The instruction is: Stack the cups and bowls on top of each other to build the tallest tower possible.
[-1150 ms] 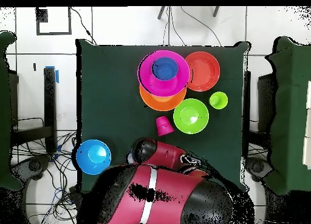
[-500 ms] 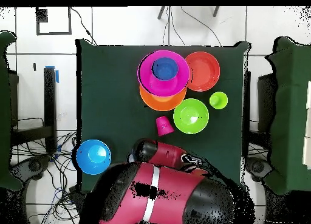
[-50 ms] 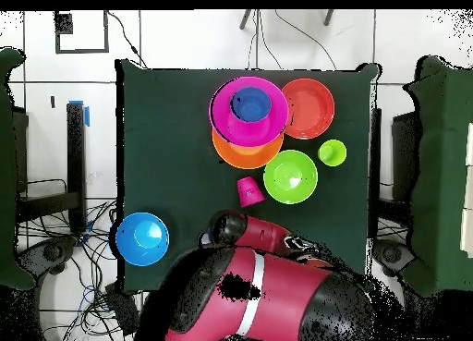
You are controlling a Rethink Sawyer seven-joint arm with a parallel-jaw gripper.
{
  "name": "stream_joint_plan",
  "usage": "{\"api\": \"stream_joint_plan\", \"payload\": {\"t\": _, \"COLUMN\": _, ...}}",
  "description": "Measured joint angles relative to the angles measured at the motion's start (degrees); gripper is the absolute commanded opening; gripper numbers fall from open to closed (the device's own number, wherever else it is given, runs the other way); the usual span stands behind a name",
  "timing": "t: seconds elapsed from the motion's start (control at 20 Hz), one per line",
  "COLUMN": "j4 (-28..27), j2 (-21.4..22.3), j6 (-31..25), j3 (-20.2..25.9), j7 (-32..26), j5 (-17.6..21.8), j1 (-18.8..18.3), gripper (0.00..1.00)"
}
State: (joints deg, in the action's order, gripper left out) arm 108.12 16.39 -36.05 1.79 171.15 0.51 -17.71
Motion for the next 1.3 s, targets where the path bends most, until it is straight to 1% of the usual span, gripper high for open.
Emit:
{"api": "stream_joint_plan", "payload": {"t": 0.5, "j4": 0.1, "j2": 0.0, "j6": -0.1, "j3": 1.2, "j7": 0.0, "j5": 1.5, "j1": -2.2, "gripper": 0.0}}
{"api": "stream_joint_plan", "payload": {"t": 0.75, "j4": 1.1, "j2": 1.1, "j6": 0.1, "j3": 2.9, "j7": 0.0, "j5": 4.2, "j1": -4.6, "gripper": 0.0}}
{"api": "stream_joint_plan", "payload": {"t": 1.0, "j4": 3.2, "j2": 5.0, "j6": 0.1, "j3": 4.2, "j7": 0.0, "j5": 7.7, "j1": -7.8, "gripper": 0.0}}
{"api": "stream_joint_plan", "payload": {"t": 1.2, "j4": 5.2, "j2": 8.5, "j6": 0.1, "j3": 4.9, "j7": 0.0, "j5": 8.0, "j1": -8.7, "gripper": 0.0}}
{"api": "stream_joint_plan", "payload": {"t": 1.25, "j4": 6.2, "j2": 10.3, "j6": 0.1, "j3": 5.4, "j7": 0.0, "j5": 8.0, "j1": -9.0, "gripper": 0.0}}
{"api": "stream_joint_plan", "payload": {"t": 1.3, "j4": 6.5, "j2": 10.8, "j6": 0.1, "j3": 5.5, "j7": 0.0, "j5": 8.0, "j1": -9.1, "gripper": 0.0}}
